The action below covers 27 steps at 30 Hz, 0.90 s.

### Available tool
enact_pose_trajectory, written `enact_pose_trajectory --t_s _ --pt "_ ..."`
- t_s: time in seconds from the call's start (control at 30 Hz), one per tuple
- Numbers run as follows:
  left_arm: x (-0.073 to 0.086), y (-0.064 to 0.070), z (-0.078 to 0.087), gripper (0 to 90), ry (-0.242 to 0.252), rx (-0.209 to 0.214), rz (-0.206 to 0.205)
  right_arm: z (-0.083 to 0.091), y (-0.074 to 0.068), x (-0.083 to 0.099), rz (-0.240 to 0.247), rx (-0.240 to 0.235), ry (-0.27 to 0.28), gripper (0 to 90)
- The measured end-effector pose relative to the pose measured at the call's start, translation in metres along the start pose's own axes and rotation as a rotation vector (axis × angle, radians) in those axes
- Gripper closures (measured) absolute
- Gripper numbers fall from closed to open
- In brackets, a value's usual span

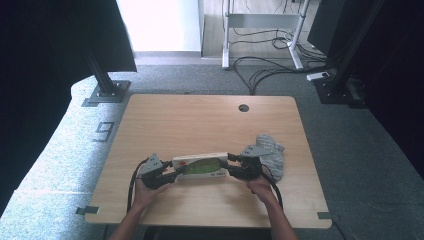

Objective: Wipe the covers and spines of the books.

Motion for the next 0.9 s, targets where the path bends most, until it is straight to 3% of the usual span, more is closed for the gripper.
enact_pose_trajectory --t_s 0.1,0.3,0.77,0.9 --pt "0.001 -0.003 -0.003 55.4 -0.01 -0.013 0.017 -0.005 0.002 0.003 -0.008 0.022 -0.009 55.9" --pt "0.002 -0.007 -0.008 53.1 -0.027 -0.021 0.039 -0.007 0.004 0.003 -0.023 0.02 -0.005 57.8" --pt "0.006 -0.012 -0.008 56.2 -0.055 -0.044 0.061 -0.016 0.011 0.0 -0.055 0.045 -0.004 59.4" --pt "0.008 -0.015 -0.008 56.0 -0.06 -0.053 0.084 -0.019 0.011 0.0 -0.057 0.052 -0.008 60.2"
Point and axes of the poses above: each handheld gripper's, and its own axes: z roughly backward along the jaws, x roughly out of its underside, y roughly to its right, the point moved 4 cm from there along -z, roughly forward along the jaws, and after that the axes turned 11 degrees about -z, right-handed, at the moved point
